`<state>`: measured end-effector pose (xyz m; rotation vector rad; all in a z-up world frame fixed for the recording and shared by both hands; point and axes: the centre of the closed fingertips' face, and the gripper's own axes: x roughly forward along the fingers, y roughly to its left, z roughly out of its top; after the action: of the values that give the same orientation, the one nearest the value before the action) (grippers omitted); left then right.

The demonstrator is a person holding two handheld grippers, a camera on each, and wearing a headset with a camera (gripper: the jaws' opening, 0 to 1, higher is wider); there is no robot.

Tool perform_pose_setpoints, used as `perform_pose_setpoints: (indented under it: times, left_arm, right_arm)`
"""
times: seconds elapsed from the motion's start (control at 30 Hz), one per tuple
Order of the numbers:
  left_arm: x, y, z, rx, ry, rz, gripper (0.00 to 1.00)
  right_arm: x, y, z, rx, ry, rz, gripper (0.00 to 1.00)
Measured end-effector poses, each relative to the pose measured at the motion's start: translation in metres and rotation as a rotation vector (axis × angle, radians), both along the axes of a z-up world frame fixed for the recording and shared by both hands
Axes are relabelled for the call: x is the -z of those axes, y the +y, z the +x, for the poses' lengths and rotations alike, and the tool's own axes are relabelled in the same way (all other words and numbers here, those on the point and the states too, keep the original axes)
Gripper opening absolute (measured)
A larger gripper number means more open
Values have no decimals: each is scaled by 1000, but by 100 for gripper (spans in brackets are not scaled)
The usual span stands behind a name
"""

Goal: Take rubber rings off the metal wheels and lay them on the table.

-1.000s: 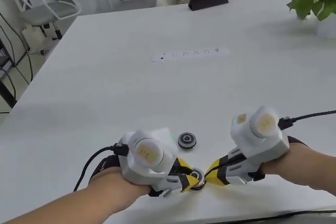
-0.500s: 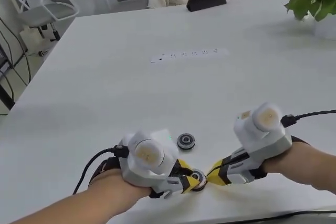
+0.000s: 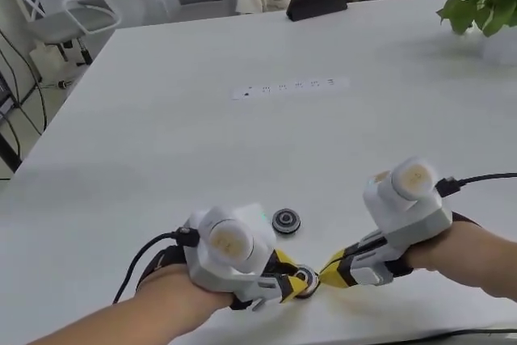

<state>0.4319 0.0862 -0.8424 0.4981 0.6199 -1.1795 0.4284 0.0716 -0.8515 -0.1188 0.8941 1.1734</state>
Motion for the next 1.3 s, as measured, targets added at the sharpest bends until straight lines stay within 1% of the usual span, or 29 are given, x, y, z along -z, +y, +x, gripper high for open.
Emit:
perform_pose_setpoints:
  times: [0.33, 0.37, 0.4, 0.43, 0.5, 0.73, 0.83, 0.93, 1.1, 1.3]
  left_arm:
    - [0, -1, -1, 1, -1, 0, 7]
    - [0, -1, -1, 1, -1, 0, 7]
    - [0, -1, -1, 0, 0, 0, 7]
    - [0, -1, -1, 0, -1, 0, 7]
    - [0, -1, -1, 0, 0, -1, 7]
    - [0, -2, -2, -12, 5, -8, 7]
    - [-1, -2, -2, -15, 3, -6, 7]
    - [-1, -2, -2, -19, 3, -5, 7]
    - [-1, -2, -2, -23, 3, -5, 7]
    - [-1, -2, -2, -26, 5, -4, 7]
  right_arm:
    - [-3, -1, -1, 45, 51, 22, 0]
    - [-3, -1, -1, 52, 62, 20, 0]
    - [-4, 0, -1, 61, 67, 33, 0]
    - [-4, -1, -1, 67, 76, 29, 0]
    - [-4, -1, -2, 65, 71, 26, 0]
    - [-3, 1, 1, 92, 97, 47, 0]
    - [-4, 2, 1, 102, 107, 67, 0]
    - [-6, 4, 0, 96, 100, 83, 0]
    - [-8, 7, -1, 76, 82, 87, 0]
    - [-8, 10, -3, 70, 85, 100, 0]
